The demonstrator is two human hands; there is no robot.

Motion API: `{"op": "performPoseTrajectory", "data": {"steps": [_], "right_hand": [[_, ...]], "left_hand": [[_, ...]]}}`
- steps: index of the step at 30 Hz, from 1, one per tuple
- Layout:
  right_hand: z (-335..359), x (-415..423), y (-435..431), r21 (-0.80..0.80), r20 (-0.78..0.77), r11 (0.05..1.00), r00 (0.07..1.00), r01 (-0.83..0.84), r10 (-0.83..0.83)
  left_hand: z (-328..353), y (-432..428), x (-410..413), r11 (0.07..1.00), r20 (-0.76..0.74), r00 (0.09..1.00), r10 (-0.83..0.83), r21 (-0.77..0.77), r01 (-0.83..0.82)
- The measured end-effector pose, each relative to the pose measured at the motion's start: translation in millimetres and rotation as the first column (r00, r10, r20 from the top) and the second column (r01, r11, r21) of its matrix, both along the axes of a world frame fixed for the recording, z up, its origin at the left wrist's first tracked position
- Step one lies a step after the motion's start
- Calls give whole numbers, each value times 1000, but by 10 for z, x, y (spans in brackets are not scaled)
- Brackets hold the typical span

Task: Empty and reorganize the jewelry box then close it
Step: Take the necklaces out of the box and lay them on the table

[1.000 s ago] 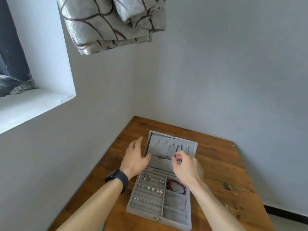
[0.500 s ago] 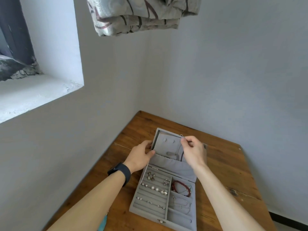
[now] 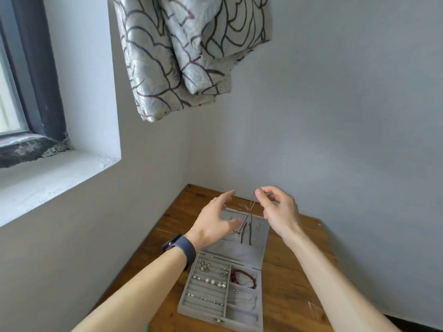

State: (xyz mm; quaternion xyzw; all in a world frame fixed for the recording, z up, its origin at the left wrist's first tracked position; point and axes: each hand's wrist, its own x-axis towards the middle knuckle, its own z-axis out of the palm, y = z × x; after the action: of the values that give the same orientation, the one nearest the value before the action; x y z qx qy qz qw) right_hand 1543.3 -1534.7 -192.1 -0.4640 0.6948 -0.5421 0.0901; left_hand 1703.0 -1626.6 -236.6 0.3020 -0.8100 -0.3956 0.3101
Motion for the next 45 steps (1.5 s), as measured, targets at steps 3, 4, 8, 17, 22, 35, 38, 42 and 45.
{"op": "performPoseTrajectory", "data": {"steps": [3, 4, 8, 17, 22, 35, 38, 42, 45], "right_hand": [[220, 60, 213, -65, 5, 997, 999, -38, 38], [286, 80, 275, -77, 1, 995, 998, -58, 58], [469, 137, 525, -93, 6, 987, 991, -129, 130], [380, 322, 1305, -23, 103, 992, 987, -121, 122], [-209, 428, 1730, 98, 346, 976, 926, -195, 150], [-1445, 729, 2081, 268, 487, 946, 873, -182, 30], [-1671, 839, 2236, 263, 555, 939, 831, -220, 40], [-1901, 995, 2489, 213, 632, 943, 772, -256, 67], [-2019, 1061, 2673, 148, 737, 952, 671, -269, 75]], "left_hand": [[257, 190, -36, 998, 20, 999, -46, -44, 47], [328, 232, -35, 997, 22, 998, -52, -58, 53], [544, 411, 22, 993, 21, 996, -83, -84, 84], [583, 1091, 185, 968, 75, 967, -242, -56, 246], [554, 1294, 315, 961, -47, 969, -241, 131, 245], [758, 1353, 456, 949, -128, 972, -195, 227, 220], [650, 1228, 511, 960, -109, 986, -126, 236, 149], [361, 1081, 564, 941, -85, 996, -34, 332, 60], [134, 1000, 548, 926, -44, 999, 8, 378, 9]]}}
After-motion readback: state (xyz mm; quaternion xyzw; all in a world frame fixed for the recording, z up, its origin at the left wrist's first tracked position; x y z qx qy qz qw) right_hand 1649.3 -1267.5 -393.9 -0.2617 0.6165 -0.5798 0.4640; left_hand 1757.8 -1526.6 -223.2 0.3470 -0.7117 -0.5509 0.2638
